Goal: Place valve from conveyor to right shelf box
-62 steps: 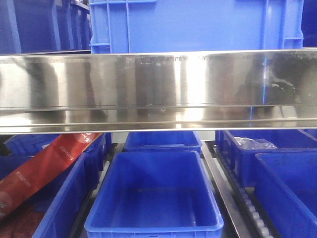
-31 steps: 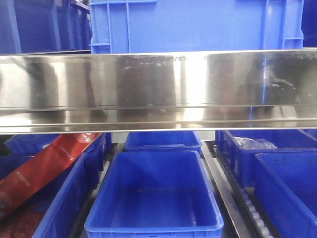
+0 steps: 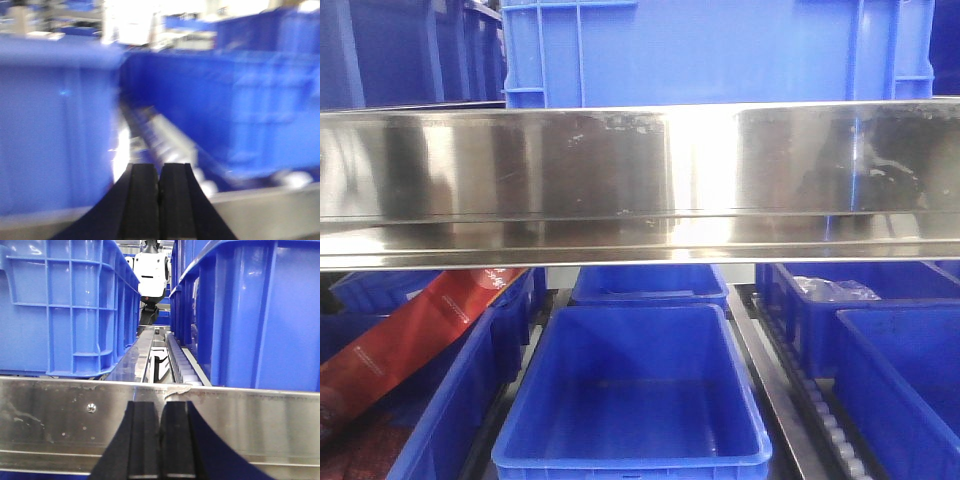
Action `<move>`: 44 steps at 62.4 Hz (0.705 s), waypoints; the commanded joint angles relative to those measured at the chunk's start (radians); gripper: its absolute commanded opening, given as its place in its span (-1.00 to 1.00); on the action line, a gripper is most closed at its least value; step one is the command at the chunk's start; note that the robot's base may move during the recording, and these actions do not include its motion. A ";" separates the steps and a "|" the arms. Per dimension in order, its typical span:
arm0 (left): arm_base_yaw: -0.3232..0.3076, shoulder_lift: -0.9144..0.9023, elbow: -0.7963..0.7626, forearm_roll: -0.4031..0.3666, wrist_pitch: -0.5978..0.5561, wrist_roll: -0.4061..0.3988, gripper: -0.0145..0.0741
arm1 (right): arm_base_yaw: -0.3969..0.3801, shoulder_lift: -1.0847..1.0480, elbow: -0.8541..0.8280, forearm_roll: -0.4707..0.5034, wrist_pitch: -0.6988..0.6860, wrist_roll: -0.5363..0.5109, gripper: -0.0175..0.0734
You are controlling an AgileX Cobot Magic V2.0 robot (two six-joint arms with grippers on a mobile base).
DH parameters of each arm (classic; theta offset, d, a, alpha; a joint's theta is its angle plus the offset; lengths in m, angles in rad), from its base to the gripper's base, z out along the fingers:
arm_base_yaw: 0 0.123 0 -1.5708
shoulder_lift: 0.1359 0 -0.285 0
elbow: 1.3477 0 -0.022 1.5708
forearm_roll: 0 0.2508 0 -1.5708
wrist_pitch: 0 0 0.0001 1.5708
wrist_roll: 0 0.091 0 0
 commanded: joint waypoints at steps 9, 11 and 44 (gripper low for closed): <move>0.173 -0.183 0.142 0.114 0.018 -0.008 -0.92 | -0.005 -0.004 0.003 -0.008 -0.017 0.002 -0.98; 0.196 -0.217 0.161 0.133 0.027 -0.008 -0.92 | -0.005 -0.004 0.003 -0.008 -0.017 0.002 -0.98; 0.189 -0.345 0.232 0.254 0.036 -0.193 -0.92 | -0.005 -0.004 0.003 -0.008 -0.017 0.002 -0.98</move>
